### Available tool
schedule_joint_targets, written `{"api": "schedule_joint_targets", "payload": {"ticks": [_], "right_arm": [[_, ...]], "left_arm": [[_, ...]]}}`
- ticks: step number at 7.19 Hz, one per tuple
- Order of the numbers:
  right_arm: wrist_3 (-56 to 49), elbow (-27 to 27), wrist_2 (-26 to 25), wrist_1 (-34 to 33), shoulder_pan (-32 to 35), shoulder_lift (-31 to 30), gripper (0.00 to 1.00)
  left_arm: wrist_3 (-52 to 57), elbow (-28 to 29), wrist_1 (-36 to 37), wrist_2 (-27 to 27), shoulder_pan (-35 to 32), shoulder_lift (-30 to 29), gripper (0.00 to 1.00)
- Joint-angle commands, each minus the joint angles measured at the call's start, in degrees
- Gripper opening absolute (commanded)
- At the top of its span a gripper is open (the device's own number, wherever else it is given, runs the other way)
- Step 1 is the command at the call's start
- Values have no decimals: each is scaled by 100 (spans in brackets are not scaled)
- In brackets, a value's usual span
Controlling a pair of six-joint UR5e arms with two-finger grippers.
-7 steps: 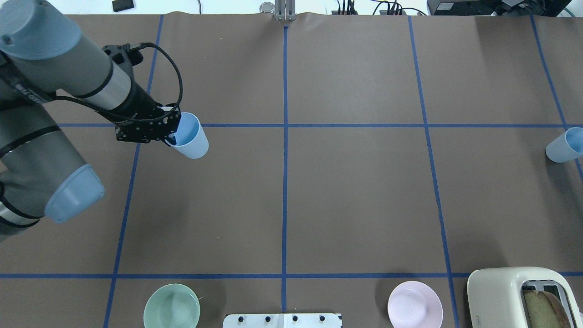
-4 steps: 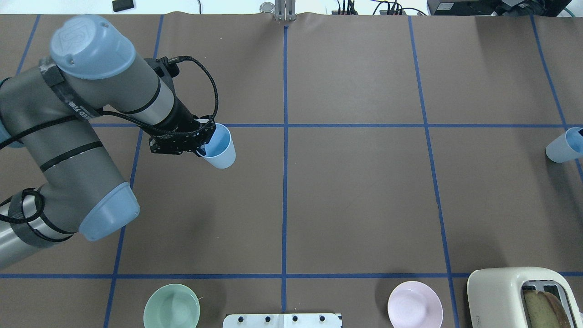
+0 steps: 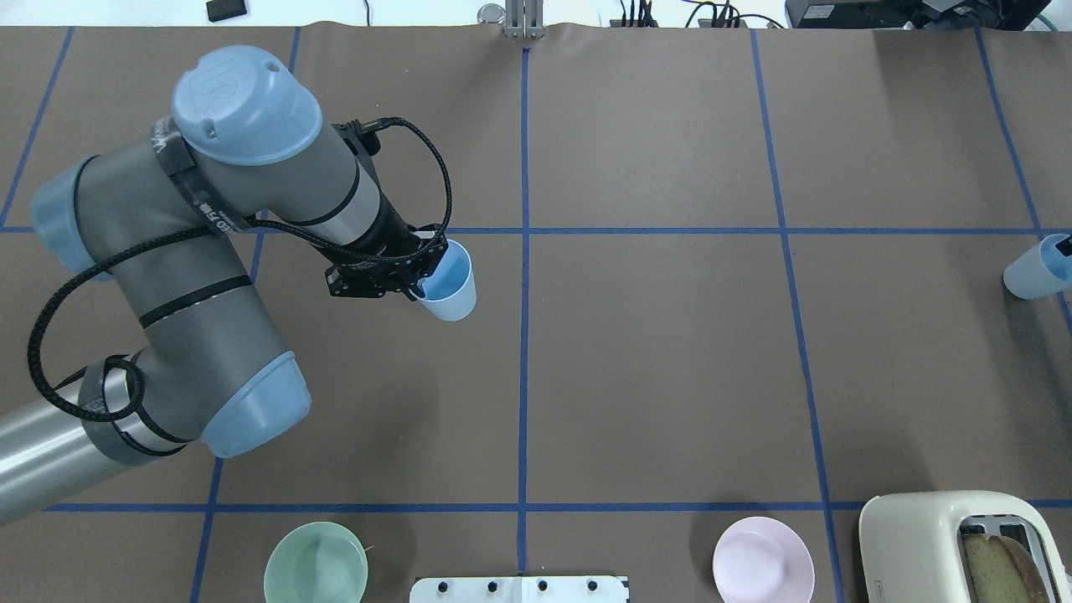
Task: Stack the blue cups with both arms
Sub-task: 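Carry the light blue cup with the left gripper to the table center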
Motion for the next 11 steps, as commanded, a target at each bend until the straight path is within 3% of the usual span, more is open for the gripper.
{"api": "schedule_joint_targets", "payload": {"ticks": [1, 3, 6, 11], "right_arm": [[0, 7, -3, 1, -19, -10, 2], [61, 121, 5, 1, -19, 8, 0], [115, 332, 14, -34, -19, 52, 0], [719, 700, 498, -87, -10, 298, 0]], "left_arm": [[-46, 286, -47, 298, 312, -207, 0], [-46, 585, -74, 326, 444, -383, 0], [-405, 1244, -1002, 606, 603, -498, 0], [-398, 1553, -1050, 861, 805, -665, 0]]}}
